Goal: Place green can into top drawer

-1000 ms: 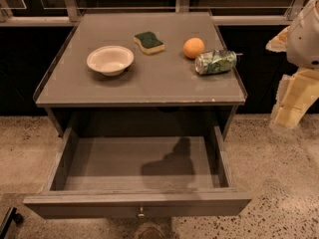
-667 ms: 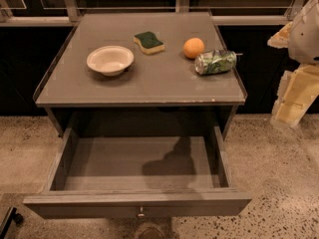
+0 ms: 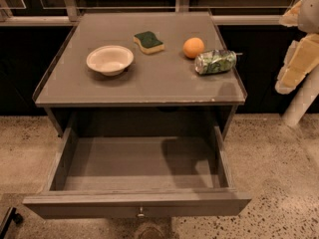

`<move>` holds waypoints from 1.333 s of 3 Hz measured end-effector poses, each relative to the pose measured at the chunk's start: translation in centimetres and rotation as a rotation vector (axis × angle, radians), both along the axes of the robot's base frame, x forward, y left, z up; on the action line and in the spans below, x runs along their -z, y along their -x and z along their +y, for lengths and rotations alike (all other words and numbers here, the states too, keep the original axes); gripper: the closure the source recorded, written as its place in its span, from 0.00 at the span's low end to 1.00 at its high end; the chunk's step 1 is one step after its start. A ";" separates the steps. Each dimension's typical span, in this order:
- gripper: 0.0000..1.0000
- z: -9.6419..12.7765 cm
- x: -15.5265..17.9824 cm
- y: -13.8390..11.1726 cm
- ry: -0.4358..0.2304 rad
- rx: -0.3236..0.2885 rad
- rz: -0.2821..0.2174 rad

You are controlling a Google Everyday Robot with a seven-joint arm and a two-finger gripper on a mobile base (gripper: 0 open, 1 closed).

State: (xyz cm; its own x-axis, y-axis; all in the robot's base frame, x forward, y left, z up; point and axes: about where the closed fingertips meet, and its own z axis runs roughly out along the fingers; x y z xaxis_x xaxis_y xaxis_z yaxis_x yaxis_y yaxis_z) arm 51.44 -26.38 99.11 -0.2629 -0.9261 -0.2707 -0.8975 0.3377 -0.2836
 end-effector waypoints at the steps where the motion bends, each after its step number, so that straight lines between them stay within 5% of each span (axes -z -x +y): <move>1: 0.00 -2.1 0.3 -6.4 -0.090 0.062 -0.012; 2: 0.00 -2.0 0.2 -6.9 -0.093 0.062 -0.025; 4: 0.00 -4.4 1.7 -9.9 -0.251 0.149 -0.138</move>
Offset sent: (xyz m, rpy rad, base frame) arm 0.0881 -0.0300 0.0010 0.1174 0.0034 -0.0990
